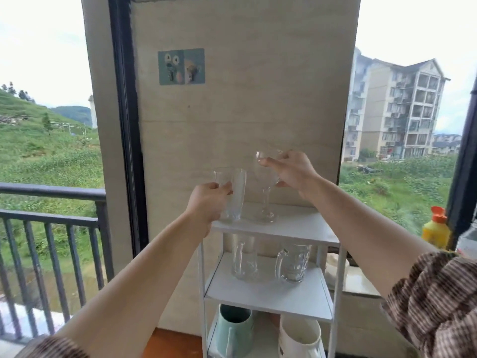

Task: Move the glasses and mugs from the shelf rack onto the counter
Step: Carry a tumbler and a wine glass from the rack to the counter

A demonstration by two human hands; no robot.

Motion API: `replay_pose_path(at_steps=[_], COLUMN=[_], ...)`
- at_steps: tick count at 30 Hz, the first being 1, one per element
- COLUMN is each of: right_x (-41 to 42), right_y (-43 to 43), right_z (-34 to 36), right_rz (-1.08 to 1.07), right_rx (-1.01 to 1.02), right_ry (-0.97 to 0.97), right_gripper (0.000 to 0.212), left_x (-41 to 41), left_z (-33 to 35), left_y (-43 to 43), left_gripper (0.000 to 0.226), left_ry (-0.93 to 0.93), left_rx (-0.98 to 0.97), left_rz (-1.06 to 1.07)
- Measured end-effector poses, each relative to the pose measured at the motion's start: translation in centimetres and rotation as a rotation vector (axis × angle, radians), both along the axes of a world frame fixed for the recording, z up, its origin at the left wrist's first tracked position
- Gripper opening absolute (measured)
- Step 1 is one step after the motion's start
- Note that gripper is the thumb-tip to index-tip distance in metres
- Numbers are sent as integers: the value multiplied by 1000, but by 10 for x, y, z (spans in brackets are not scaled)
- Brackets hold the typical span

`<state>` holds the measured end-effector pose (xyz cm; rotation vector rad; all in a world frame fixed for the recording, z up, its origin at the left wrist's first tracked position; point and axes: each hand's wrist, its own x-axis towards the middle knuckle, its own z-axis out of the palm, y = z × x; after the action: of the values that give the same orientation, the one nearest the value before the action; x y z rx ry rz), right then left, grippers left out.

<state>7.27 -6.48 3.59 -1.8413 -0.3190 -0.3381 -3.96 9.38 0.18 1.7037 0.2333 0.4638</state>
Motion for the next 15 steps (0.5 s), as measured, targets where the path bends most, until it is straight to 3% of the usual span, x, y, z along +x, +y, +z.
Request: replay_pose_path(at_steps=[6,15], right_x=[-49,-138], right_y=[-33,-139], right_z=[7,0], right_rz=[37,33], right_rx=[58,111], right_ry=[-51,-46], right_gripper=[53,44], left_x=[-8,-58], left_z=[4,1], left_y=[2,-61], left_gripper=[19,14], left_ry=[-20,-20], left_rx=[-247,-240], left_rz=[-83,-301])
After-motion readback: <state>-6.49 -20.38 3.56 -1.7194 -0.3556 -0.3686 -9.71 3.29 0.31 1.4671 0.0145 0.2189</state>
